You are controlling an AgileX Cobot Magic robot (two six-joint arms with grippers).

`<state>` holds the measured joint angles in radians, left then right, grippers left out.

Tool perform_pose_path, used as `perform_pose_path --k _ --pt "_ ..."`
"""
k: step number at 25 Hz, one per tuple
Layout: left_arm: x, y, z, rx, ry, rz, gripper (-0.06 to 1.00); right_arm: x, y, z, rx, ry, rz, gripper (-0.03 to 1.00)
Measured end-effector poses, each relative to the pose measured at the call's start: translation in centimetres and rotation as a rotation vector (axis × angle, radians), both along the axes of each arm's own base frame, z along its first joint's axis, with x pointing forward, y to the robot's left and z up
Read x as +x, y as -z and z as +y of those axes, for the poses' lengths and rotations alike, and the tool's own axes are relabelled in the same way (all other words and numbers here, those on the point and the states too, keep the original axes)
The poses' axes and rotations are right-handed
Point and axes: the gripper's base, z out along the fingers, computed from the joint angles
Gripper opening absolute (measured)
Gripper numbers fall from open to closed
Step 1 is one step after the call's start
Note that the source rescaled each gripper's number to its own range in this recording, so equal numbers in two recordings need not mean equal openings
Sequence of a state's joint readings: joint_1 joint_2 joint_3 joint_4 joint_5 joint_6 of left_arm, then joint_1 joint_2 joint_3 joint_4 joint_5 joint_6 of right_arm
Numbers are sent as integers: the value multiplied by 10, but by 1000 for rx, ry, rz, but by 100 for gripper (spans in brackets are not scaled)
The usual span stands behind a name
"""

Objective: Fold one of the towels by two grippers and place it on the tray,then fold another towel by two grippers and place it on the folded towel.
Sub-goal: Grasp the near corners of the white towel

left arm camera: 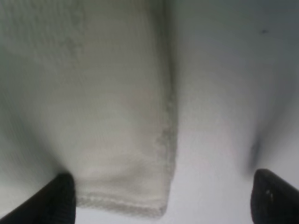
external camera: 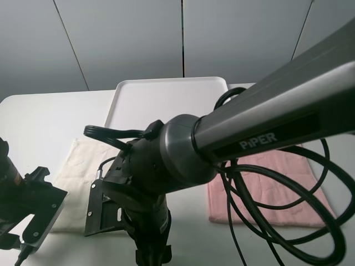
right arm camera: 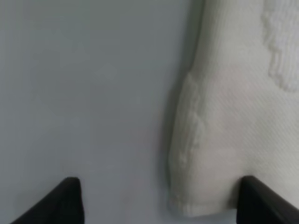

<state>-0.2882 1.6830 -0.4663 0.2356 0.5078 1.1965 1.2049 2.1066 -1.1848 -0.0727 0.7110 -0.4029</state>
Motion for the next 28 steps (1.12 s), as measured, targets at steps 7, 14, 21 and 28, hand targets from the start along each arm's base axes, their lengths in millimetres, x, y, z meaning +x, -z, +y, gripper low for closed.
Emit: perform_pose_path --k 7,14,21,28 --pt "0 0 0 0 0 0 99 2 0 3 35 68 -16 70" --pt "0 0 0 0 0 0 99 4 0 5 60 84 -45 62" --pt "0 0 0 -2 -5 -4 99 7 4 8 56 112 -65 33" --pt "1 0 0 -4 -1 -7 99 12 6 6 35 74 -124 0"
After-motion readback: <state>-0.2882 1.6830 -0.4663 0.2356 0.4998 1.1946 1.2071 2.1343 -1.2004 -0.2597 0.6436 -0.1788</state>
